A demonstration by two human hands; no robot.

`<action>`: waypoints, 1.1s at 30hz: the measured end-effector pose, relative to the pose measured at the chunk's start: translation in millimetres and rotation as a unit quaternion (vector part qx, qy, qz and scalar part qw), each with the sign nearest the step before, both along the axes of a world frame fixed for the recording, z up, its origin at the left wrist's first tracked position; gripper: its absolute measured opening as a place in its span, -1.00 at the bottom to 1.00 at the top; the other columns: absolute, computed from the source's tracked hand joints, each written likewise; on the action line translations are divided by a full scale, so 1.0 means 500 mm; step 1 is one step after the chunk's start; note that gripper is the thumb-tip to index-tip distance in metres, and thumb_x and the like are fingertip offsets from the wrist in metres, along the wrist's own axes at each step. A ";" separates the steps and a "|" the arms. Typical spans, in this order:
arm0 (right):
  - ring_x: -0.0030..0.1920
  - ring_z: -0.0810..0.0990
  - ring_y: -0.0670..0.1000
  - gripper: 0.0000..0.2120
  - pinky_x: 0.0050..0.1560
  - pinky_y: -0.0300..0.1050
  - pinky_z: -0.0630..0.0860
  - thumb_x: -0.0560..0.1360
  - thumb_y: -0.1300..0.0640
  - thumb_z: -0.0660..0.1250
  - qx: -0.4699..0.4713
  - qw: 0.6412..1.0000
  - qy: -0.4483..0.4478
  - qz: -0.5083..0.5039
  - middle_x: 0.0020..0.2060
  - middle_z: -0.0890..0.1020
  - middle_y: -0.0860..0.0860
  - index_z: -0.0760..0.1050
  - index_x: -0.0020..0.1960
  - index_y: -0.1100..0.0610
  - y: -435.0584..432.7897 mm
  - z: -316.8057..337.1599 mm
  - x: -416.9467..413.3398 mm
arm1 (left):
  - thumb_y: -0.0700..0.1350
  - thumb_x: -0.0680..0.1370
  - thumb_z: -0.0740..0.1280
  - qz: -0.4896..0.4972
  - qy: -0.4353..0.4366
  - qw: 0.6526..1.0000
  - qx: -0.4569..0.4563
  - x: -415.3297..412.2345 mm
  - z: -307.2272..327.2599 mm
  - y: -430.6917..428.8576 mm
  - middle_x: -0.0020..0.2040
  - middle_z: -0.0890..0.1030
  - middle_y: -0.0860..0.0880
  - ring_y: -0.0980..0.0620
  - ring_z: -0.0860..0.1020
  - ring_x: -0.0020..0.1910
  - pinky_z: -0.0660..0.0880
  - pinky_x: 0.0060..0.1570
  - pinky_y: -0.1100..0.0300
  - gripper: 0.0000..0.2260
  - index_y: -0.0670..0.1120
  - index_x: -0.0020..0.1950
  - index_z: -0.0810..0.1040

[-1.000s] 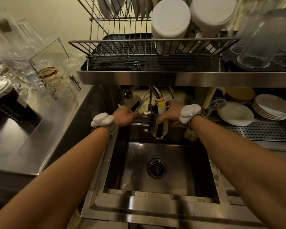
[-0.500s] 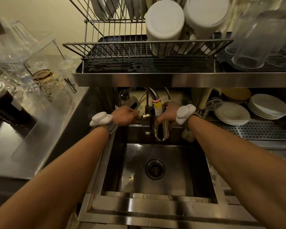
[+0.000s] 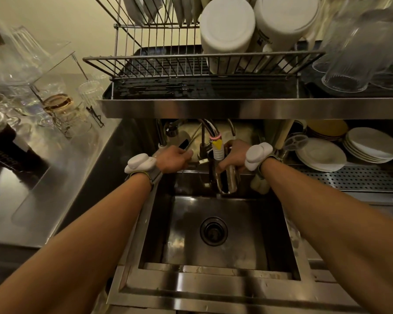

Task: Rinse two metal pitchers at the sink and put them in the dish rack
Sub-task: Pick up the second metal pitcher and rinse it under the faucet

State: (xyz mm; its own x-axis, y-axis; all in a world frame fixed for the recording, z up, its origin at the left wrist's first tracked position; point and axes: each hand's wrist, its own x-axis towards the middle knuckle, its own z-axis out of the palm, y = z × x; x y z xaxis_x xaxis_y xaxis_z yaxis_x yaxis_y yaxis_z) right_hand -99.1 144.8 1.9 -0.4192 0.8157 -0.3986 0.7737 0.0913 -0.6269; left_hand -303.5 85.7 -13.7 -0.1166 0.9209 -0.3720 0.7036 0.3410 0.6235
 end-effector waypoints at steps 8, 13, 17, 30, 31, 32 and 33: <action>0.06 0.59 0.08 -0.21 0.05 0.03 0.60 0.16 0.12 0.63 0.010 0.999 0.045 -0.020 0.13 0.58 0.05 0.38 0.31 0.13 -0.006 -0.036 0.006 | 0.13 0.62 0.10 -0.015 -0.031 0.999 -0.038 0.066 -0.011 0.014 0.05 0.61 -0.12 -0.04 0.56 0.00 0.44 -0.04 0.13 -0.57 -0.18 0.14 0.57; 0.04 0.51 0.02 -0.27 -0.03 -0.15 0.47 0.21 0.19 0.61 0.001 0.998 0.059 -0.011 0.04 0.49 -0.02 0.37 0.30 0.17 -0.023 -0.059 0.024 | -0.04 0.60 0.25 -0.041 -0.020 0.998 -0.030 0.085 -0.029 0.022 -0.29 0.51 -0.03 0.06 0.46 -0.24 0.34 -0.28 0.25 -0.73 -0.14 -0.22 0.57; 0.03 0.55 0.02 -0.37 -0.25 -0.35 0.46 0.29 0.23 0.56 -0.043 0.999 0.024 0.023 0.07 0.54 0.02 0.39 0.29 0.22 -0.028 -0.059 0.041 | -0.05 0.57 0.28 -0.073 0.050 0.995 -0.048 0.097 -0.028 0.017 -0.18 0.56 -0.10 0.01 0.50 -0.17 0.39 -0.13 0.19 -0.74 -0.23 -0.10 0.63; 0.26 0.49 0.13 -0.28 0.03 -0.14 0.47 0.31 0.13 0.56 -0.048 0.999 -0.014 0.002 0.28 0.50 0.14 0.35 0.39 0.25 -0.040 -0.068 0.072 | 0.02 0.44 0.37 -0.139 0.255 0.957 0.013 0.097 0.018 0.000 -0.18 0.64 -0.13 -0.12 0.61 -0.15 0.49 -0.19 0.07 -0.76 -0.17 -0.15 0.64; 0.27 0.48 0.13 -0.29 0.11 -0.12 0.44 0.31 0.14 0.55 -0.045 0.999 -0.013 0.001 0.29 0.50 0.14 0.36 0.38 0.25 -0.040 -0.066 0.072 | 0.03 0.43 0.38 -0.149 0.273 0.950 0.026 0.100 0.024 -0.003 -0.15 0.64 -0.12 -0.11 0.61 -0.12 0.47 -0.18 0.08 -0.76 -0.15 -0.13 0.64; 0.28 0.48 0.13 -0.30 0.15 -0.12 0.42 0.32 0.15 0.55 -0.042 0.999 -0.013 0.000 0.29 0.50 0.14 0.37 0.38 0.26 -0.039 -0.065 0.072 | 0.04 0.43 0.37 -0.160 0.294 0.942 0.038 0.104 0.031 -0.005 -0.13 0.63 -0.11 -0.11 0.60 -0.11 0.43 -0.16 0.10 -0.76 -0.13 -0.12 0.62; 0.27 0.48 0.13 -0.32 0.15 -0.13 0.41 0.32 0.15 0.54 -0.039 0.999 -0.014 0.000 0.28 0.51 0.14 0.38 0.37 0.26 -0.039 -0.065 0.071 | 0.04 0.44 0.37 -0.173 0.314 0.932 0.048 0.109 0.036 -0.007 -0.13 0.61 -0.09 -0.10 0.59 -0.10 0.39 -0.12 0.12 -0.79 -0.11 -0.13 0.60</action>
